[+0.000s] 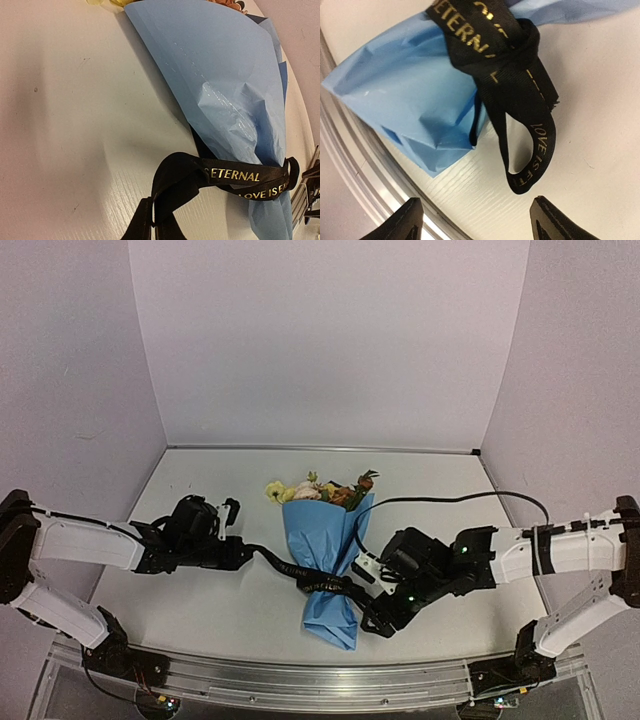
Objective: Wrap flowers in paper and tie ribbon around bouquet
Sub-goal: Adjust the half-tied ribbon on the folded bouquet, then pick up the right side of the half-tied ribbon from the center of the board.
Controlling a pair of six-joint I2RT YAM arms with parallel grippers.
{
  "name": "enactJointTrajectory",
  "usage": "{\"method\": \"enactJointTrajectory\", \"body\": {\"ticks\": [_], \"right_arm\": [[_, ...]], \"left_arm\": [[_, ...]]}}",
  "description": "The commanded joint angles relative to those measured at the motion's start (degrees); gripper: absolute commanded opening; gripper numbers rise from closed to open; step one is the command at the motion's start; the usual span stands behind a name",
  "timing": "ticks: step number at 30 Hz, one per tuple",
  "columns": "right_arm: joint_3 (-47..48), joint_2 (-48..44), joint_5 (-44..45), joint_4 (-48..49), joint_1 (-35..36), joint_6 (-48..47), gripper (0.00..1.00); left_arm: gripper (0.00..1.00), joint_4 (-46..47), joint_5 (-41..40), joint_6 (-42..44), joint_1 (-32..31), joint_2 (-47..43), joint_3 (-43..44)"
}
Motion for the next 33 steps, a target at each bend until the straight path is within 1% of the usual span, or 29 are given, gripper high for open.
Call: {"method": "enactJointTrajectory", "body": {"ticks": [1, 2, 3, 6, 9, 14, 17, 20, 23, 28, 31, 33], "right_arm": [[1.32, -3.0, -3.41, -5.21, -1.33, -5.34, 0.76], [1.43, -3.3, -3.69, -5.64, -2.18, -5.7, 0.76], [1.31, -3.42, -4.43, -5.6, -3.79, -5.53, 0.76], [1.56, -2.47, -10.35, -2.67, -9.93, -3.84, 0.7], [3.19, 0.24, -13.48, -0.37, -13.65, -5.56, 0.66], [3.83, 6.88, -18.09, 10.31, -18.37, -5.41, 0.64], [3.79, 10.18, -18.34, 14.7, -18.86, -8.28, 0.63], [3.64, 12.62, -19.23, 20.12, -19.51, -7.91, 0.63], [4.55, 14.05, -20.6, 21.04, -19.7, -7.78, 0.62], [5.05, 15.11, -23.2, 21.85, -19.71, -5.98, 0.55], [3.9, 14.72, -24.08, 22.56, -19.67, -4.96, 0.52], [3.33, 14.57, -24.82, 23.04, -19.68, -3.97, 0.48]], "left_arm": [[0.1, 1.48, -0.36, 0.8, 0.17, -1.89, -0.67], [0.14, 1.57, -0.55, 0.69, 0.2, -2.15, -0.84], [0.15, 1.77, -0.65, 0.66, 0.21, -2.42, -1.03], [0.26, 1.62, -1.31, 0.44, 0.21, -3.39, -1.43], [0.36, 1.39, -1.93, 0.3, 0.26, -4.65, -1.69], [0.47, -0.65, -2.43, -0.78, 0.21, -6.87, -1.37], [0.48, -1.45, -2.31, -1.96, 0.2, -8.48, -1.76], [0.48, -1.52, -1.76, -2.97, 0.18, -9.44, -2.25], [0.47, -1.89, -1.4, -3.21, 0.2, -9.57, -2.24], [0.47, -2.19, -0.7, -3.36, 0.22, -9.24, -1.64], [0.47, -2.3, -0.4, -3.5, 0.18, -9.19, -1.3], [0.47, -2.18, -0.15, -3.54, 0.2, -8.97, -1.16]]}}
